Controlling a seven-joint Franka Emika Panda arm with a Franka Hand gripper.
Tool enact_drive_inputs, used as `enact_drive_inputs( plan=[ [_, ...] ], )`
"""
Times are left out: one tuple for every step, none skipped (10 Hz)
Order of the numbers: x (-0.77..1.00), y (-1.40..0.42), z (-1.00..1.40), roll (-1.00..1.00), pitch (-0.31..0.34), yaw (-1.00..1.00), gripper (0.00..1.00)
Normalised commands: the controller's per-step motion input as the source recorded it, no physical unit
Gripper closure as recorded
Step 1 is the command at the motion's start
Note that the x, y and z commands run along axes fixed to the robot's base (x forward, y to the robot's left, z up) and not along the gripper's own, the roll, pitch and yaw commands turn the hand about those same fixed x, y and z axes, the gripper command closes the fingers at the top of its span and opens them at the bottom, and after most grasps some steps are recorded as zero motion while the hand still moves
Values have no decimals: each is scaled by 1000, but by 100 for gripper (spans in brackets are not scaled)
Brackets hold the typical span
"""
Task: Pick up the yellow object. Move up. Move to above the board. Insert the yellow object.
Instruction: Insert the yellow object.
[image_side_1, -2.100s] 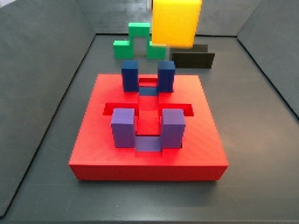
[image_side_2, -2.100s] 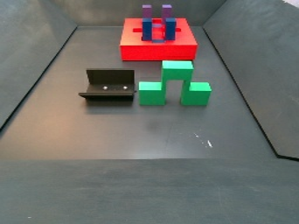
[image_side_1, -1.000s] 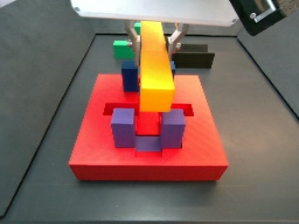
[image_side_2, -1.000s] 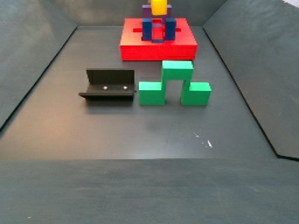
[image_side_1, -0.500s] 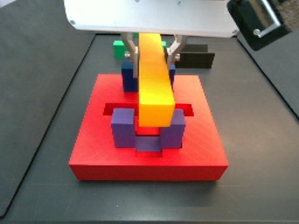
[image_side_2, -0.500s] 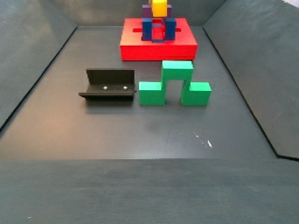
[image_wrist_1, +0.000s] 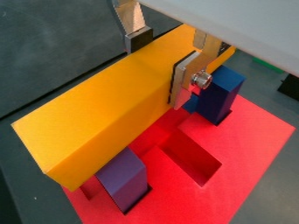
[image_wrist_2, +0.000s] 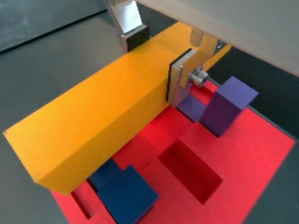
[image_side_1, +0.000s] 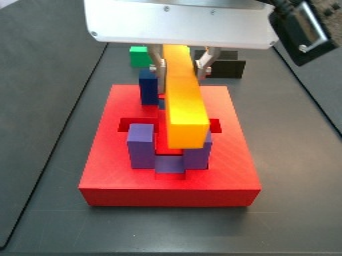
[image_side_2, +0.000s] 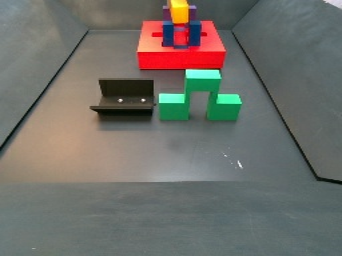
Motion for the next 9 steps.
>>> enact_drive_inputs(
  plan=[
    [157, -14, -89, 160, 57, 0, 100],
    [0, 0, -63, 109, 40, 0, 100],
    [-126, 0, 0, 60, 0, -174, 100],
    [-249, 0, 3, 71, 0, -274, 100],
    [-260, -6, 14, 59, 0, -263, 100],
    [-269, 0, 23, 33, 0, -209, 100],
    [-231, 0, 29, 14, 0, -123, 100],
    [-200, 0, 0, 1, 0, -6, 100],
    [0, -31, -51, 50, 0, 20, 100]
  ],
)
